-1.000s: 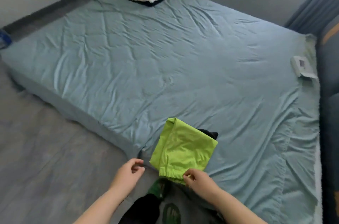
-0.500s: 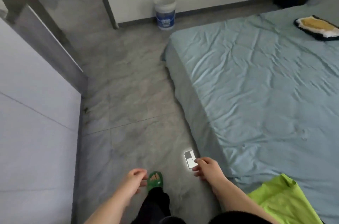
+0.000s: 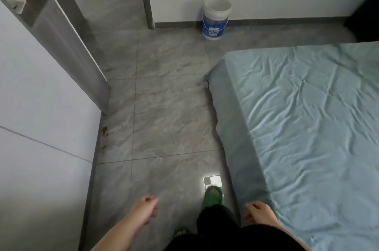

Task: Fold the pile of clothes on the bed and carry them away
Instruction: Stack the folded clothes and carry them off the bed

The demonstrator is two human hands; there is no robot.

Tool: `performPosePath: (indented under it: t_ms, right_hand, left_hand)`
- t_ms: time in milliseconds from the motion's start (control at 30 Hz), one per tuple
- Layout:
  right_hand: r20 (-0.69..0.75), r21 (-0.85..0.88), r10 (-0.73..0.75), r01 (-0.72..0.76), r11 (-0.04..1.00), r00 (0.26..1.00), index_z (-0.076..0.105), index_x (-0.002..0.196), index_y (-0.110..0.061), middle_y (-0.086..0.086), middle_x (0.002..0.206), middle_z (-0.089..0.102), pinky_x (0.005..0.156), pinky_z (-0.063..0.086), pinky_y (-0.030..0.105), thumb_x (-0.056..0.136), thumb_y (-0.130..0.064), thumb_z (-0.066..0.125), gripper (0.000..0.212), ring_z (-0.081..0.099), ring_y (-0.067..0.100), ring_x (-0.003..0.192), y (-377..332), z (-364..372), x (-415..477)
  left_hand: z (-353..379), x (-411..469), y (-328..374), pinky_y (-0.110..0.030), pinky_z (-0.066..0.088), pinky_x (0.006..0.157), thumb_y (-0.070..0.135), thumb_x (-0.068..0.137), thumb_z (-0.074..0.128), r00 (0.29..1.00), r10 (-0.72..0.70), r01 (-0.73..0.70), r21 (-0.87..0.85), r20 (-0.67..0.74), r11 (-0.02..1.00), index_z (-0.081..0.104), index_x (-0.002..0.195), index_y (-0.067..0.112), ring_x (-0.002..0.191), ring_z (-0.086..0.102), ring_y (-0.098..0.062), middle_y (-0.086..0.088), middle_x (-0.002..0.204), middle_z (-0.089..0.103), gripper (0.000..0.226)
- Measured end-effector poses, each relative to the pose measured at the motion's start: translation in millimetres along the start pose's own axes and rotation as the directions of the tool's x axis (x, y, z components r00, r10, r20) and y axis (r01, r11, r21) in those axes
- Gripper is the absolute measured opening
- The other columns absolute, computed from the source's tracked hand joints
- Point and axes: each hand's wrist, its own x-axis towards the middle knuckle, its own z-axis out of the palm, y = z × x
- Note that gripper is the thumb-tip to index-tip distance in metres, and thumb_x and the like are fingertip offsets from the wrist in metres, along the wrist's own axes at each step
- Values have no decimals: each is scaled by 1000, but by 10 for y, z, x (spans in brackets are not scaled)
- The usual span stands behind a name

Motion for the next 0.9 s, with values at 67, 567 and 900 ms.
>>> performPosePath:
  t_ms: [67, 567, 900]
  right_hand:
    - [-26, -57, 17, -18, 998, 1000, 66, 81, 9, 3, 51, 61, 45, 43, 11, 94, -4, 56, 21, 56, 4, 38, -282, -188, 178]
    - [178, 42, -92, 86, 995, 980, 60, 80, -7, 10, 62, 64, 43, 36, 19, 93, -11, 54, 15, 55, 16, 42, -3745, -363, 2211]
    - [194, 161, -205, 175, 971, 959, 60, 87, -5, 13, 70, 63, 49, 36, 25, 94, -9, 52, 12, 56, 23, 54, -6238, -112, 3140]
  left_hand:
    - [-8, 220, 493, -18, 34, 44, 16, 98, 53, 999, 52, -52, -49, -2, 997, 55, 87, 15, 61, 55, -17, -5, 77, 61, 11]
    - [-325, 1148, 3177, -27, 38, 65, 16, 101, 44, 994, -2, -28, -265, -113, 964, 56, 92, 12, 73, 54, -18, -10, 90, 60, 15]
    - [-1382, 2590, 4801, -26, 37, 56, 16, 100, 48, 990, -26, 2, -165, -142, 986, 57, 79, 10, 68, 55, -18, -12, 84, 59, 24]
